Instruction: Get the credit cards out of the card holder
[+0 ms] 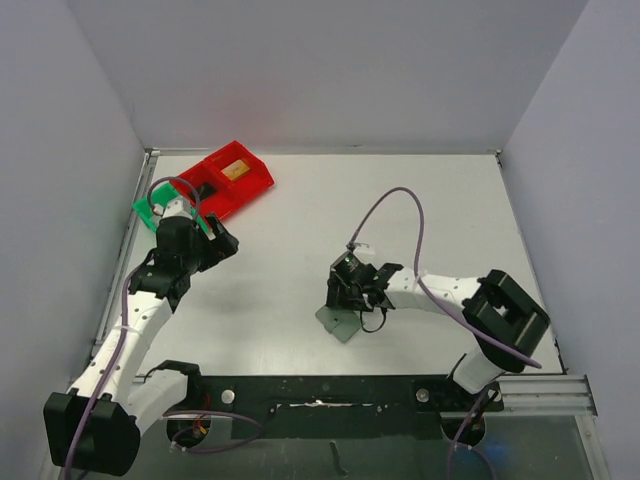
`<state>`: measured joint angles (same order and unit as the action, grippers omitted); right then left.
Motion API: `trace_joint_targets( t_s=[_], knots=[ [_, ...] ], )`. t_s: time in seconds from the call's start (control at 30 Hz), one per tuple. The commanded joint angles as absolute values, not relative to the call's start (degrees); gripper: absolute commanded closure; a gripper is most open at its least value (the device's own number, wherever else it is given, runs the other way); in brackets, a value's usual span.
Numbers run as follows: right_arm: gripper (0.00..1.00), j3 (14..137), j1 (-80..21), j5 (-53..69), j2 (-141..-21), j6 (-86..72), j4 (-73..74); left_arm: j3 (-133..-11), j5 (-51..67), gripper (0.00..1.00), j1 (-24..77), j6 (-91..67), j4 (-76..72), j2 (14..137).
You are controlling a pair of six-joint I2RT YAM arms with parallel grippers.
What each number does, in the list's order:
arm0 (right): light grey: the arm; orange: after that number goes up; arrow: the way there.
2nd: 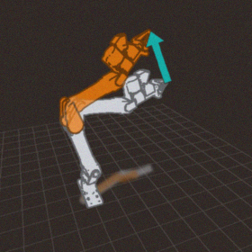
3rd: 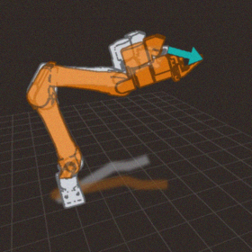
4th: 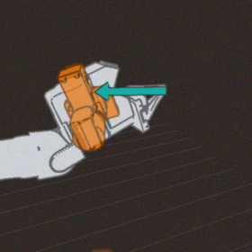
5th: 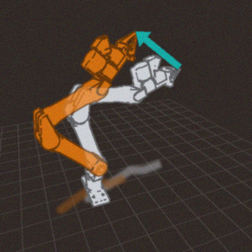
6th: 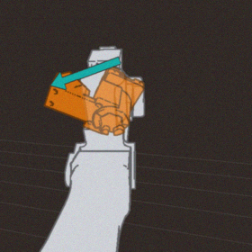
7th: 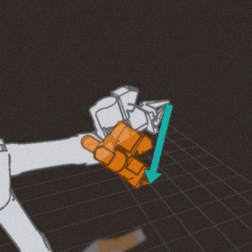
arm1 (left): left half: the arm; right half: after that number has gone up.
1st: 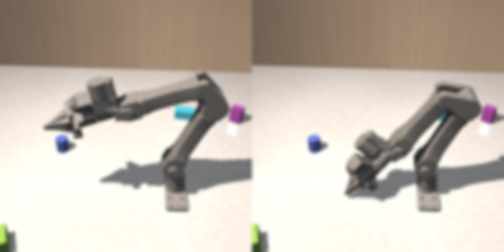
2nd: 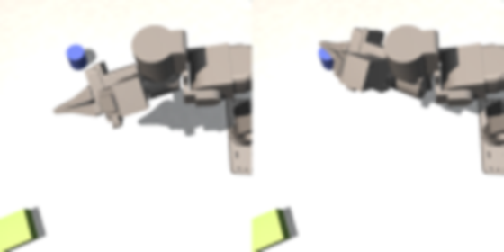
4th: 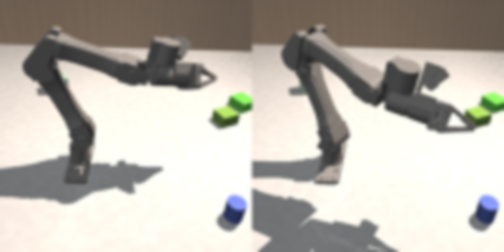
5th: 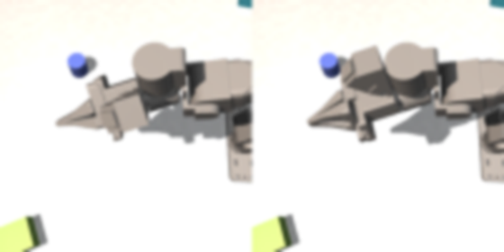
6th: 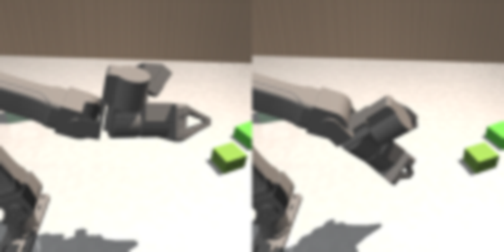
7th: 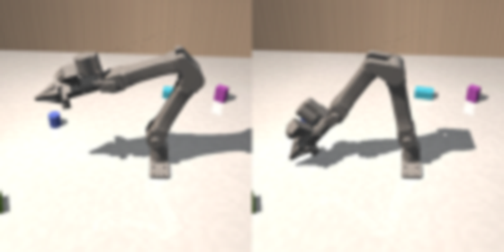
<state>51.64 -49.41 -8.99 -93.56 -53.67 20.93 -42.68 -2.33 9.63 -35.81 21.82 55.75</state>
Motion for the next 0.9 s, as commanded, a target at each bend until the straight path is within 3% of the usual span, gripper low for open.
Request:
trace_joint_targets(
  t_s=[0.0, 0.3, 0.5, 0.63, 0.87],
  knots=[
    [0.38, 41.26, -51.26, -12.35, -86.86, -68.36, 21.6, -43.99, -0.42, 0.12, 9.14, -36.04, 18.15, 57.07],
    [0.34, 32.9, -52.85, -6.08, -76.6, -72.11, 12.55, -45.98, 1.2, 0.12, 9.01, -35.94, 17.72, 62.04],
    [0.31, 37.48, -53.27, -10.76, -76.18, -68.98, 20.98, -50.79, 0.0, 0.12, 8.45, -31.9, 17.26, 67.73],
    [0.25, 40.57, -53.28, -14.73, -73.62, -66.47, 26.75, -58.95, -4.23, 0.05, 7.0, -28.37, 20.34, 74.74],
    [0.19, 41.98, -53.03, -18.27, -69.26, -64.59, 30.58, -69.68, -5.0, 0.02, -0.05, -28.66, 20.54, 87.16]
  ],
)
